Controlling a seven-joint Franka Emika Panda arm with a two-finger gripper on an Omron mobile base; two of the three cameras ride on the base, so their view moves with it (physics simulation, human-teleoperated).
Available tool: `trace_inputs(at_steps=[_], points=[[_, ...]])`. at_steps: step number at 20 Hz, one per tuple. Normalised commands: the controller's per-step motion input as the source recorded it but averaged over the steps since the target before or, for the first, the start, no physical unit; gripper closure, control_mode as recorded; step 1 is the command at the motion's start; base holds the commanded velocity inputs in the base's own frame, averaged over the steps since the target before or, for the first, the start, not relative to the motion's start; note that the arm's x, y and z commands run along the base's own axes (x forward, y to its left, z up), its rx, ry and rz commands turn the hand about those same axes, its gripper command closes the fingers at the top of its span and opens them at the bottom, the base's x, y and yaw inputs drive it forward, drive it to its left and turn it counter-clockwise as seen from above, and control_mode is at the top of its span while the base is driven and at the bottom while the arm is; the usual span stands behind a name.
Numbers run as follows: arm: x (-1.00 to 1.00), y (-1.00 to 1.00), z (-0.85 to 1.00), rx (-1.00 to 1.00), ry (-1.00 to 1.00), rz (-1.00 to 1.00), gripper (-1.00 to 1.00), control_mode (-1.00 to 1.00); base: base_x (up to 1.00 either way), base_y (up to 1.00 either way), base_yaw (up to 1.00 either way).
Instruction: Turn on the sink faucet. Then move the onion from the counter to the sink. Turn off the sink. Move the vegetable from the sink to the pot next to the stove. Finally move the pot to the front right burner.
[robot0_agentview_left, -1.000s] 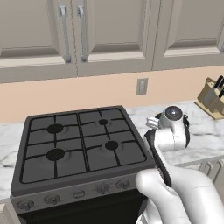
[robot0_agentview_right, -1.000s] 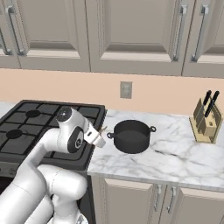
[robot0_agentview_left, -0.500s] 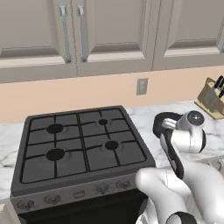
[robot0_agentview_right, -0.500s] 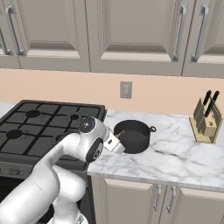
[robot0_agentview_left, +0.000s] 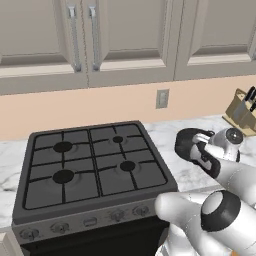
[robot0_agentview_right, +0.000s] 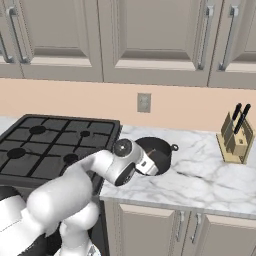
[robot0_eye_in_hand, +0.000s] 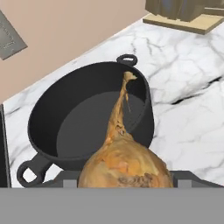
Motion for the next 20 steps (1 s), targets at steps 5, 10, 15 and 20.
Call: trace_inputs(at_steps=[5,10,15,20], points=[[0.3,-0.15,0.2,0.01,0.1,0.0,1.0,-1.0,0.0,0.0,0.0],[0.46,-0.01,0.01,0.0,0.13,0.0,1.0,-1.0,0.0,0.0,0.0],[0.39,-0.04,-0.15,0.0,0.02,0.0,1.0,-1.0,0.0,0.0,0.0],[0.38,0.0,-0.25,0.0,0.05,0.0,1.0,-1.0,0.0,0.0,0.0]])
